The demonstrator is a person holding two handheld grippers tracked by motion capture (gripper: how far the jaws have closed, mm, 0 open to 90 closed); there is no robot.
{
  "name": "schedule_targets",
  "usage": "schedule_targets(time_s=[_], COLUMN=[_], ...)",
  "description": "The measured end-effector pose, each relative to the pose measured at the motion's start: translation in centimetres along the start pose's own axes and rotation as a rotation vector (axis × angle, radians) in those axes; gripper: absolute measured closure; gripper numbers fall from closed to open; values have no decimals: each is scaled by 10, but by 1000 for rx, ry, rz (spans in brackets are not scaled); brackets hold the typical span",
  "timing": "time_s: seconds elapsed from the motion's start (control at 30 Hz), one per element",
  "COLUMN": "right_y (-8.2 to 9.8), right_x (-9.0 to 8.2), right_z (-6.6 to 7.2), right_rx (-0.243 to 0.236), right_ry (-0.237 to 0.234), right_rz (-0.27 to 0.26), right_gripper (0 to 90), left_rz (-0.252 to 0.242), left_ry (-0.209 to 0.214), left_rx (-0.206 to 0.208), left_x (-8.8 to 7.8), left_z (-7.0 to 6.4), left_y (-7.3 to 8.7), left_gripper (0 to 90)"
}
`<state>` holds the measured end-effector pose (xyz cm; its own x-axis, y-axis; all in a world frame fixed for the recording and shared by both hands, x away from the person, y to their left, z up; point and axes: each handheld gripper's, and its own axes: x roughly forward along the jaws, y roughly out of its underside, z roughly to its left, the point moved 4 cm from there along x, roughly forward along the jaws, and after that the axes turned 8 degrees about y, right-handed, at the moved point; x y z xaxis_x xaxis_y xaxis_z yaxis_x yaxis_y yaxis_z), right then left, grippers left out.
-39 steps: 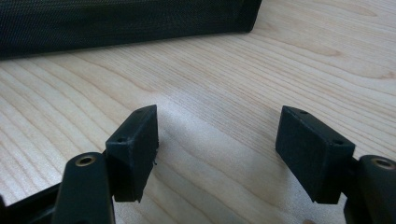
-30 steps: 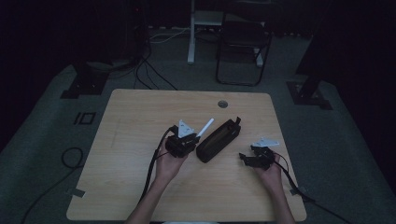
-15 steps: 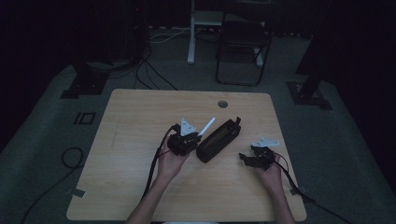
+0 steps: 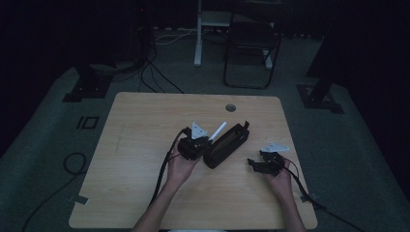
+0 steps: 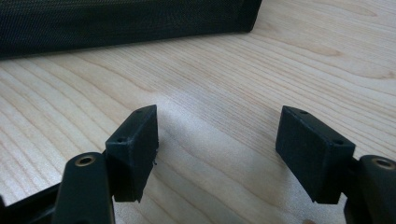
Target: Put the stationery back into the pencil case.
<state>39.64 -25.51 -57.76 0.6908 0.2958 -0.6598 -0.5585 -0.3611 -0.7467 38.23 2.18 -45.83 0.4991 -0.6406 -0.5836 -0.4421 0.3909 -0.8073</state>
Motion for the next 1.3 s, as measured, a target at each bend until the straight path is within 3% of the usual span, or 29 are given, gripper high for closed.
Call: schedule_targets(time_s=[1.3], right_y=[0], right_x=[0], right_z=[0], right_rx=[-4], right_ry=[-3], right_rz=[1], right_gripper=[294], left_rz=[4], left_ry=[-7], left_rx=[18], left_x=[15], left_z=[-1], left_y=[-19], left_gripper=[788])
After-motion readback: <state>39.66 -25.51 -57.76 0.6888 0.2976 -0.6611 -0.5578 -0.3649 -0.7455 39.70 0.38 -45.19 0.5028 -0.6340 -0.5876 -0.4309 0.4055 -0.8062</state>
